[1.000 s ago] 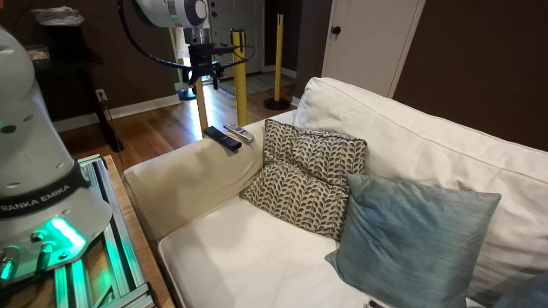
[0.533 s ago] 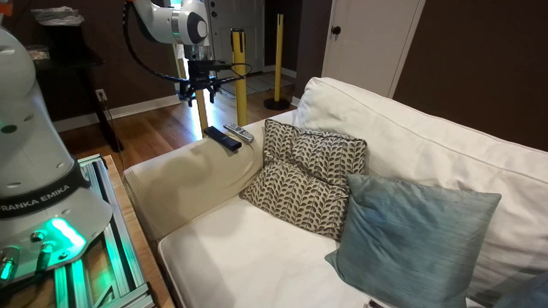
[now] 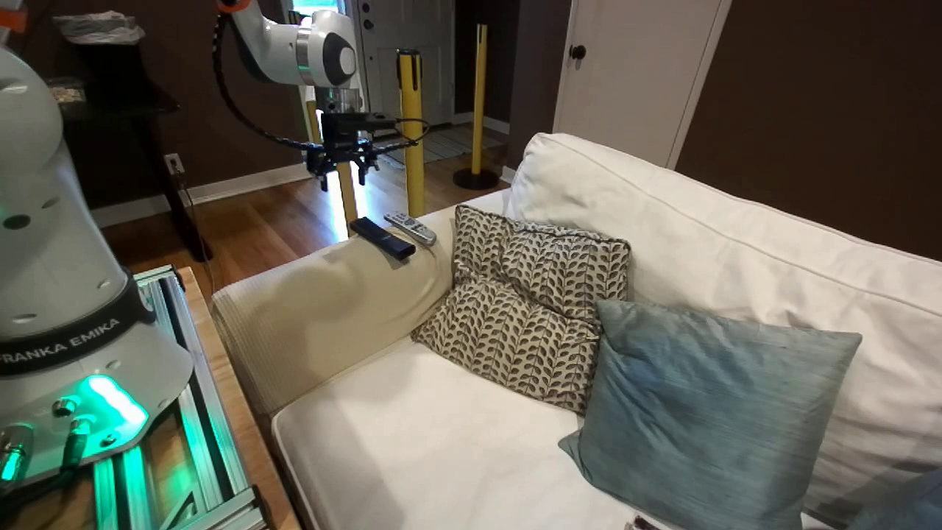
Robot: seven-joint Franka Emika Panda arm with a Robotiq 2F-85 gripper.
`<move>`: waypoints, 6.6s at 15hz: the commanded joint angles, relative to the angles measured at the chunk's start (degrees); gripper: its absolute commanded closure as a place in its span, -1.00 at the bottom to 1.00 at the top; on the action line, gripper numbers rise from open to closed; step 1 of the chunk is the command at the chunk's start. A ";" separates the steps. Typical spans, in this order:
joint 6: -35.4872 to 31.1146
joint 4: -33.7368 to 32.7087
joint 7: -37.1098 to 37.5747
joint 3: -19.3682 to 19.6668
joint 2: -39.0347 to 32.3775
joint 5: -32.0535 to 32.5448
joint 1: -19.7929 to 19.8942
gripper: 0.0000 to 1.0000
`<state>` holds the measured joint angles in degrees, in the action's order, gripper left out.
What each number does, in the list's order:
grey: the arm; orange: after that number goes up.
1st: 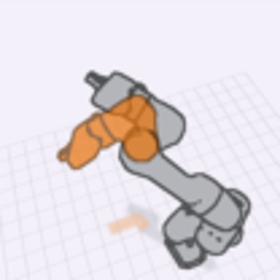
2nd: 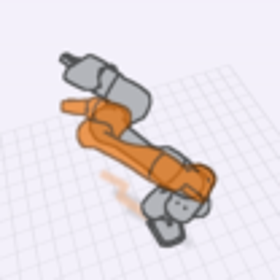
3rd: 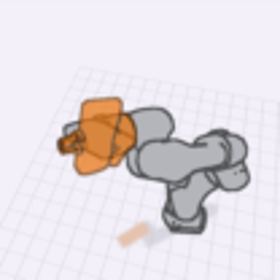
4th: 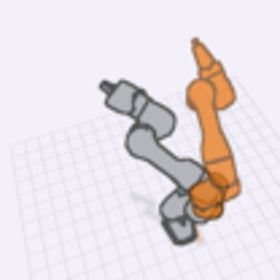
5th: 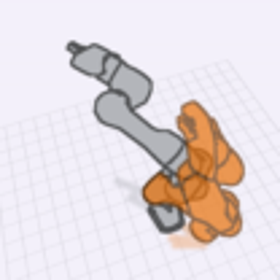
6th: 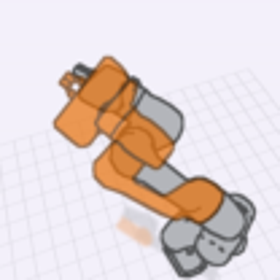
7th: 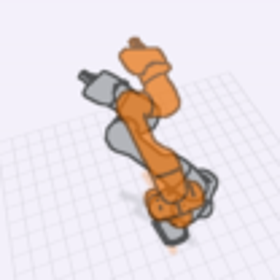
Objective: Put the remote upright
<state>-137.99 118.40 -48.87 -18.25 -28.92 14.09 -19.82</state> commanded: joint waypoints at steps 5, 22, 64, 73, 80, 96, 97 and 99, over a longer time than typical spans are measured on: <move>-1.78 -1.36 0.21 0.69 -5.48 3.78 0.13 -1.00; -6.91 -8.29 1.45 3.36 -16.38 11.87 -2.07 -1.00; -5.53 -15.06 -0.77 2.84 -21.20 11.75 -1.87 -1.00; -5.64 -14.11 -0.45 2.85 -20.60 11.48 -1.33 -1.00; -5.18 -13.77 -0.15 2.91 -20.19 11.38 -1.31 -0.90; -4.71 -12.95 0.12 2.86 -18.90 11.26 -1.19 -1.00; -4.71 -12.83 0.24 2.93 -18.68 11.29 -1.22 -1.00; -4.82 -12.64 0.38 2.98 -18.46 11.25 -1.14 -1.00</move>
<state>-143.83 104.19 -49.28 -15.22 -48.86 25.37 -21.22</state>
